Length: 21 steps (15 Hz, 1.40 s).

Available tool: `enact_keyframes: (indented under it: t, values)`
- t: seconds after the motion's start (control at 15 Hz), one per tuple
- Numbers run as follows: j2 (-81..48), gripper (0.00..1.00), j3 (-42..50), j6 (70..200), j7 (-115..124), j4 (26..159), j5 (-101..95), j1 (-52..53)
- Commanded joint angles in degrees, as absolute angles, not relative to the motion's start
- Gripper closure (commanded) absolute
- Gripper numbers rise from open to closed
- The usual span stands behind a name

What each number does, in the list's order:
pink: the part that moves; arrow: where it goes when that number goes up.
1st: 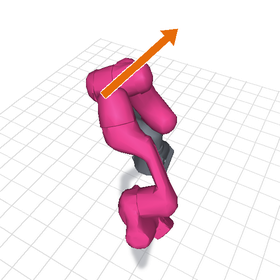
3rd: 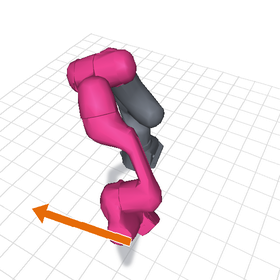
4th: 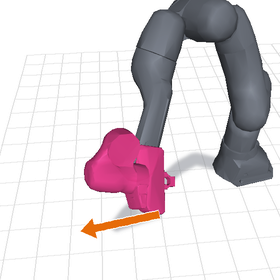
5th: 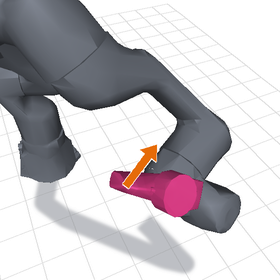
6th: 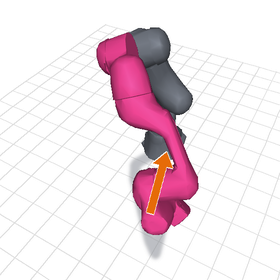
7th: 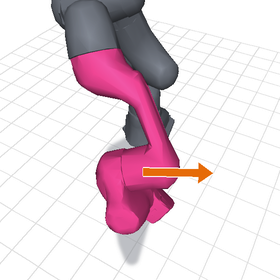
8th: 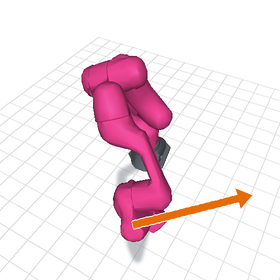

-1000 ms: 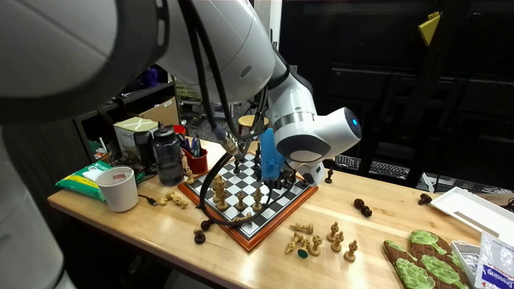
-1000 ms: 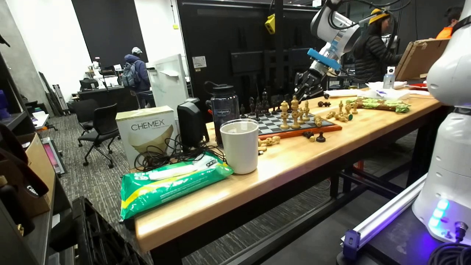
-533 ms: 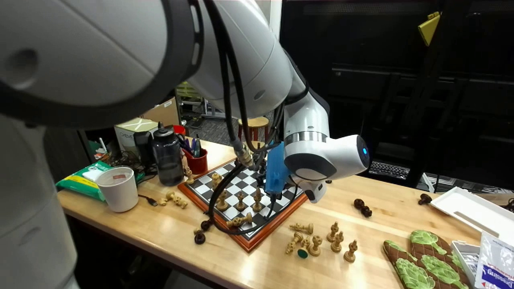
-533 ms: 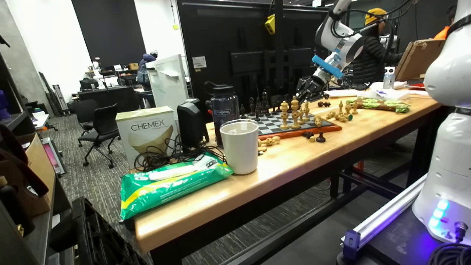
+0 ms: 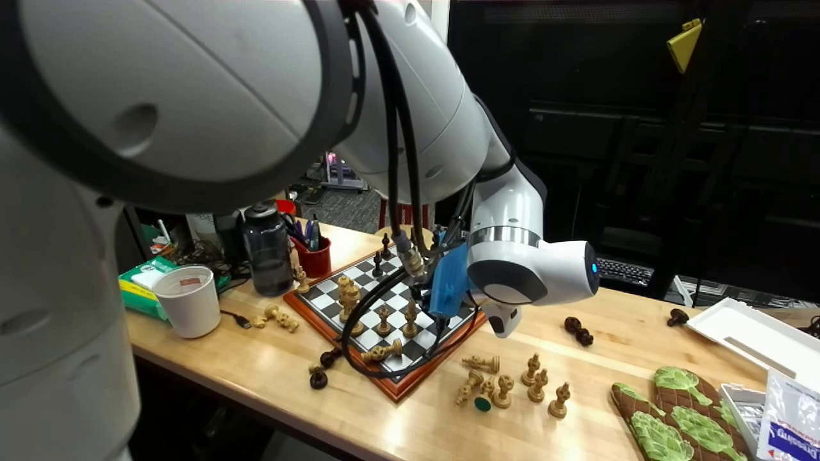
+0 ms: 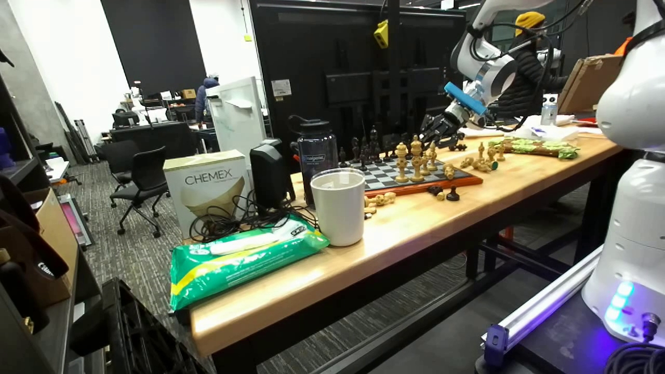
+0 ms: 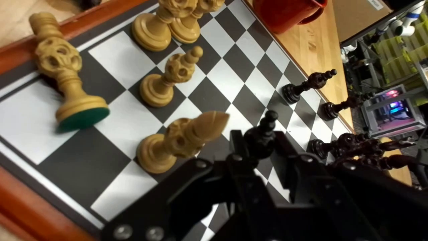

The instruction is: Remove a chess piece from the chessboard

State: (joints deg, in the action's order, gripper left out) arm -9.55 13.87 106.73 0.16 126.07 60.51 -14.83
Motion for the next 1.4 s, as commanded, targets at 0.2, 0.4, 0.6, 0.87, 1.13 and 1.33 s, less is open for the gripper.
enact_keyframes:
  t: [0.2, 0.4, 0.6, 0.87, 1.13, 1.33]
  values:
    - [-13.2, 0.94, 14.3, 102.3, -0.4, 123.0, 62.4, -16.2]
    - [-14.6, 0.94, 14.2, 101.8, -0.2, 121.4, 62.3, -16.3]
    - [-15.9, 0.94, 14.2, 101.1, 0.3, 119.7, 62.4, -16.4]
    - [-16.6, 0.94, 14.3, 100.0, 2.1, 118.0, 61.9, -16.6]
    - [-17.0, 0.94, 14.5, 98.9, 4.1, 117.0, 61.8, -16.9]
    - [-17.4, 0.94, 14.7, 99.0, 5.3, 116.7, 61.6, -17.0]
